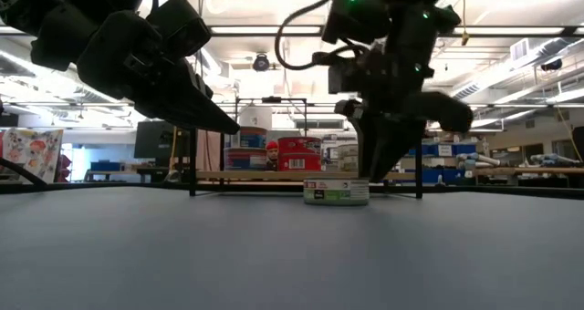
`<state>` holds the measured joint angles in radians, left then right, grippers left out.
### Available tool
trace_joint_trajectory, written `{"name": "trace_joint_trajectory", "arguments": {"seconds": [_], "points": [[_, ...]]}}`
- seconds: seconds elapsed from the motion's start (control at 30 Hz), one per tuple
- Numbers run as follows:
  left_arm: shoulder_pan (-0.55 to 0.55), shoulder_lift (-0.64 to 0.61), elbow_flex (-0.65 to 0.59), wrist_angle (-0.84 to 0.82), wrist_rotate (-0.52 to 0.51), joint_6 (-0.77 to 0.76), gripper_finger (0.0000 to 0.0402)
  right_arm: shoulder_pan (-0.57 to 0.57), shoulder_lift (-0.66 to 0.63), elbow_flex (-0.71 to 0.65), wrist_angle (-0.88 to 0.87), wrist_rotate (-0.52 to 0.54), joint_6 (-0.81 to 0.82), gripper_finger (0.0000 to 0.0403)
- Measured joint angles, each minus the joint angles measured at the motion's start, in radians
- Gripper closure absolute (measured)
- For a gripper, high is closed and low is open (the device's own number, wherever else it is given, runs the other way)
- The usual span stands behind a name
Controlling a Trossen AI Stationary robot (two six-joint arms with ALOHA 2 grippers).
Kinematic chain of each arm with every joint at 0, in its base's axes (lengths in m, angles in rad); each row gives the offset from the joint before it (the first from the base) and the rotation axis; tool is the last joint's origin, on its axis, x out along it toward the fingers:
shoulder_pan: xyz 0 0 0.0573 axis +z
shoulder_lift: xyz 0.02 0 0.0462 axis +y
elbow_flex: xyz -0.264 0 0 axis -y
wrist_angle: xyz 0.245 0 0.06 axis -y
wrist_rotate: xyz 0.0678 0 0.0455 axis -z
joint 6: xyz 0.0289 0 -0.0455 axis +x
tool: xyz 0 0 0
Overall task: Stack canned seafood by type on shelf
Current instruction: Stack the green tuna can on top of the other green tuna can on the shelf
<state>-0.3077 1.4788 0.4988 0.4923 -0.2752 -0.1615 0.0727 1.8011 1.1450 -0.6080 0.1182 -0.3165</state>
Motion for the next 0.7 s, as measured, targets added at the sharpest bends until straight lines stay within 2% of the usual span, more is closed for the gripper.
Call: {"name": "trace_joint_trajectory", "arguments": {"seconds": [0.13,0.4,0.53,0.7], "points": [[0.0,0.0,0.0,0.001,0.0,0.009,0.0392,0.001,-0.002,-0.042,0.07,0.066,-0.029,0.0307],[0.0,0.0,0.0,0.006,-0.001,0.019,0.0392,-0.006,-0.002,-0.055,0.138,0.075,-0.055,0.0354],[0.0,0.0,0.0,0.014,-0.001,0.018,0.0392,-0.01,-0.002,-0.055,0.149,0.071,-0.053,0.0393],[0.003,0.0,0.0,0.012,-0.033,0.001,0.0392,-0.013,-0.002,-0.042,0.144,-0.008,0.002,0.0398]]}}
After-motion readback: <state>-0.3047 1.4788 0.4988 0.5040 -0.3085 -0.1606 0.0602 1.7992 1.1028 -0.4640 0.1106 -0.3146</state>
